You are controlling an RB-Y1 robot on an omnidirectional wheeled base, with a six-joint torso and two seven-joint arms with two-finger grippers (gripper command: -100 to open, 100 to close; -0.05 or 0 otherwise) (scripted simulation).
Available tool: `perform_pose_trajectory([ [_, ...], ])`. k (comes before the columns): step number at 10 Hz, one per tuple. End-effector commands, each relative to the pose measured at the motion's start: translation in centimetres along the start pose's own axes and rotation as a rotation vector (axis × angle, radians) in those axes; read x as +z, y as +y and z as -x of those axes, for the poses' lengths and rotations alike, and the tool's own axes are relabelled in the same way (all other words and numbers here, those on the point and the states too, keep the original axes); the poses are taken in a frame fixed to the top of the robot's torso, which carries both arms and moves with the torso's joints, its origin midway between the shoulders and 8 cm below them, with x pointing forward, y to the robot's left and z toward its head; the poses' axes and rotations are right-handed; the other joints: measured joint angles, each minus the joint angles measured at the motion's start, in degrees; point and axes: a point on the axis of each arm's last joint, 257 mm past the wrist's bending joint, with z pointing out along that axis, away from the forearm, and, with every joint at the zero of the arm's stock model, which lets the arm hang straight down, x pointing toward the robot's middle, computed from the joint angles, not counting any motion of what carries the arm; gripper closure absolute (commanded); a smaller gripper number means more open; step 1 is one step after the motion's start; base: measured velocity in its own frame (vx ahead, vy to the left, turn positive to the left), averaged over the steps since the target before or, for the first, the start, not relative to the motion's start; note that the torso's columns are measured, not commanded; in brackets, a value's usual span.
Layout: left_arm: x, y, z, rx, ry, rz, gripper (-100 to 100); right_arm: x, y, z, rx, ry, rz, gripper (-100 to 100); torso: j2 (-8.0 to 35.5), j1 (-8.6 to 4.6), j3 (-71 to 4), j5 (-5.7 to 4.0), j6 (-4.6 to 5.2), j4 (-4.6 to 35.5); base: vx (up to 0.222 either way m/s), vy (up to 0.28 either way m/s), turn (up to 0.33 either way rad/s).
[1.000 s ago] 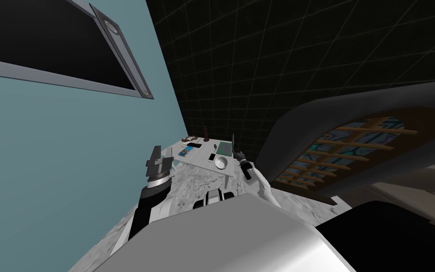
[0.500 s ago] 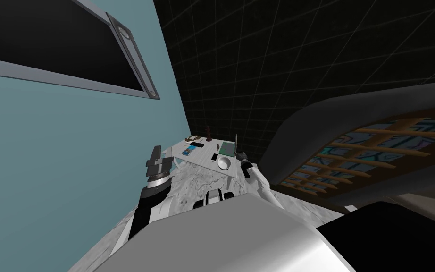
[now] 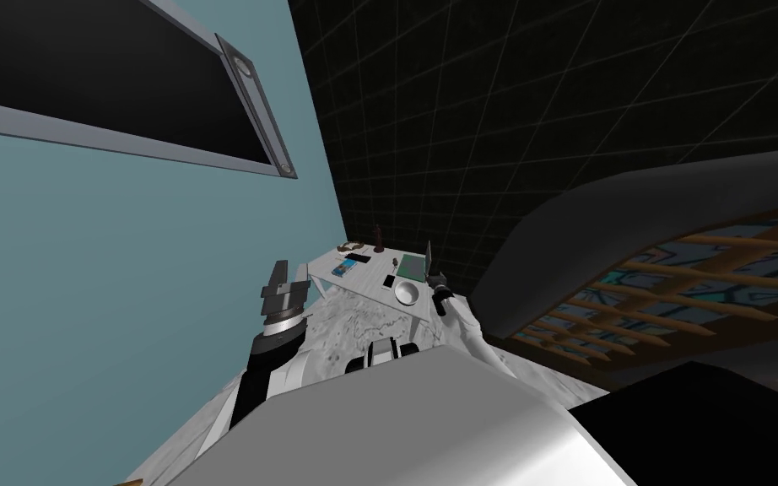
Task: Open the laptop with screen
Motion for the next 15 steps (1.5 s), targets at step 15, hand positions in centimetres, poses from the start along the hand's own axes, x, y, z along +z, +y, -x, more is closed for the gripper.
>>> perform_pose_trajectory([
  [15, 0.0, 0.0, 0.0, 0.000, 0.000, 0.000, 0, 2.9, -13.3, -1.8, -0.699, 0.102, -0.357, -100, 0.0, 0.05, 0.0, 0.02, 0.00, 0.0, 0.020, 0.028, 0.082],
])
